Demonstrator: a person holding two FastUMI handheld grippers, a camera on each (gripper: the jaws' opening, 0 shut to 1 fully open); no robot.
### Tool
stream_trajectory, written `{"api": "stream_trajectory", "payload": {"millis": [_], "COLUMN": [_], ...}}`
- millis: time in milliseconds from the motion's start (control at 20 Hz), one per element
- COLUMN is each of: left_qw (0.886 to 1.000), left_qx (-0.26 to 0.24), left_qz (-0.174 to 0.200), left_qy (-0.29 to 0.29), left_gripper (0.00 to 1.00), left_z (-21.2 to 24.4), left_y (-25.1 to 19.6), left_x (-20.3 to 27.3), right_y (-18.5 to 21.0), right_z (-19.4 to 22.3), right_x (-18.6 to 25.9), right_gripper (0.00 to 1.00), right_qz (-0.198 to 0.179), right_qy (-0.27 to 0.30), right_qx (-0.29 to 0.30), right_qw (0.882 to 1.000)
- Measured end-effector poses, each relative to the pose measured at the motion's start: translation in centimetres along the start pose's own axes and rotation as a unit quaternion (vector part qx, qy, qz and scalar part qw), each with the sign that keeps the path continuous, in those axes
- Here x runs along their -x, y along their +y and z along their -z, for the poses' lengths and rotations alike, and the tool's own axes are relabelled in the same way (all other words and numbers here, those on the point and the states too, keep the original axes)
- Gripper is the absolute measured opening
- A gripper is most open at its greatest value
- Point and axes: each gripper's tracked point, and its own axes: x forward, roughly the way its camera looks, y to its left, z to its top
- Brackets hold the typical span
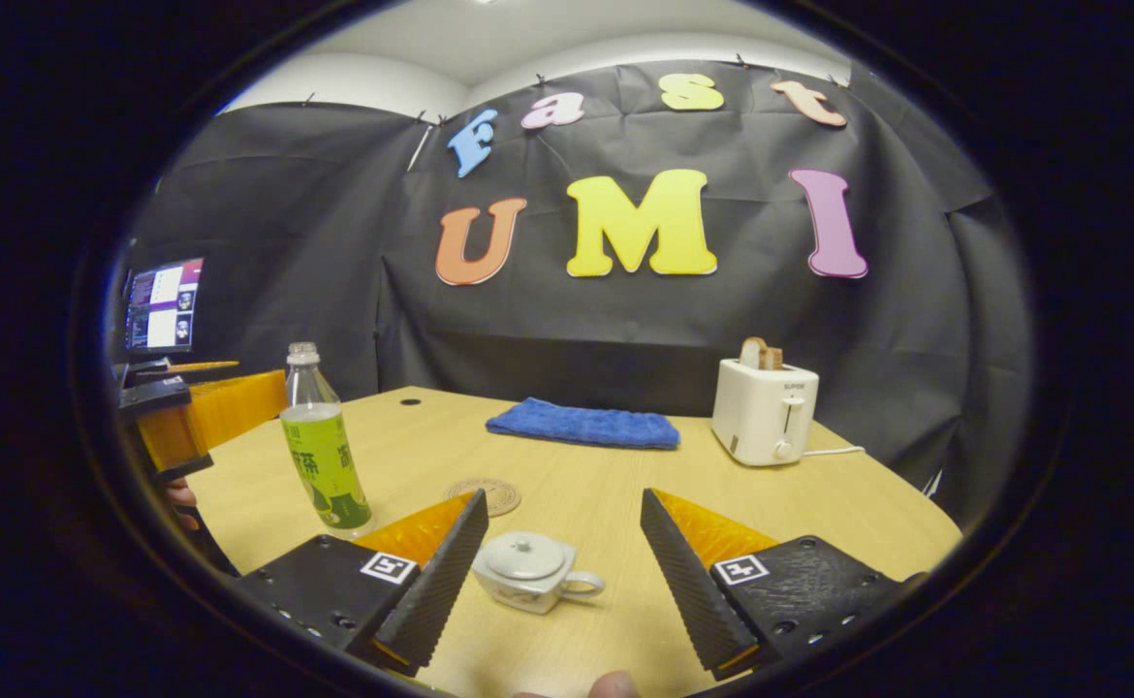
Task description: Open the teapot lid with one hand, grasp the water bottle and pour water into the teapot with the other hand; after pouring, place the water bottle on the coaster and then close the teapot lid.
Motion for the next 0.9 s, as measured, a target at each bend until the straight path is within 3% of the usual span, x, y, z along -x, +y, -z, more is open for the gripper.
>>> {"api": "stream_trajectory", "payload": {"millis": [250,300,400,450,600,650,750,850,900], "left_qw": [1.000,1.000,1.000,1.000,1.000,1.000,1.000,1.000,1.000], "left_qx": [0.003,0.003,0.002,0.003,0.005,0.006,0.008,0.009,0.009], "left_qz": [0.004,0.005,0.006,0.007,0.010,0.011,0.012,0.011,0.010], "left_qy": [0.005,0.006,0.006,0.007,0.010,0.009,0.009,0.009,0.010], "left_gripper": [0.99,0.99,0.99,0.99,0.99,0.99,0.99,0.99,0.99], "left_z": [0.5,0.5,0.6,0.7,1.0,1.0,1.0,1.2,1.2], "left_y": [1.0,1.2,1.6,1.7,2.0,2.1,2.2,2.4,2.4], "left_x": [0.1,0.1,0.0,-0.1,-0.3,-0.4,-0.4,-0.5,-0.5], "right_y": [1.7,1.8,2.2,2.4,2.7,2.8,3.0,2.7,2.8], "right_z": [1.9,2.1,2.6,2.9,3.5,3.6,3.5,3.6,3.8], "right_x": [-2.2,-2.6,-3.0,-3.2,-3.2,-3.4,-3.4,-3.6,-3.9], "right_gripper": [0.98,0.94,0.85,0.74,0.59,0.50,0.48,0.07,0.16], "right_qz": [0.012,0.014,0.019,0.021,0.023,0.025,0.025,0.035,0.028], "right_qy": [0.028,0.031,0.040,0.044,0.059,0.059,0.058,0.057,0.054], "right_qx": [-0.020,-0.019,-0.016,-0.016,-0.017,-0.017,-0.015,-0.011,-0.004], "right_qw": [0.999,0.999,0.999,0.999,0.998,0.998,0.998,0.998,0.998]}}
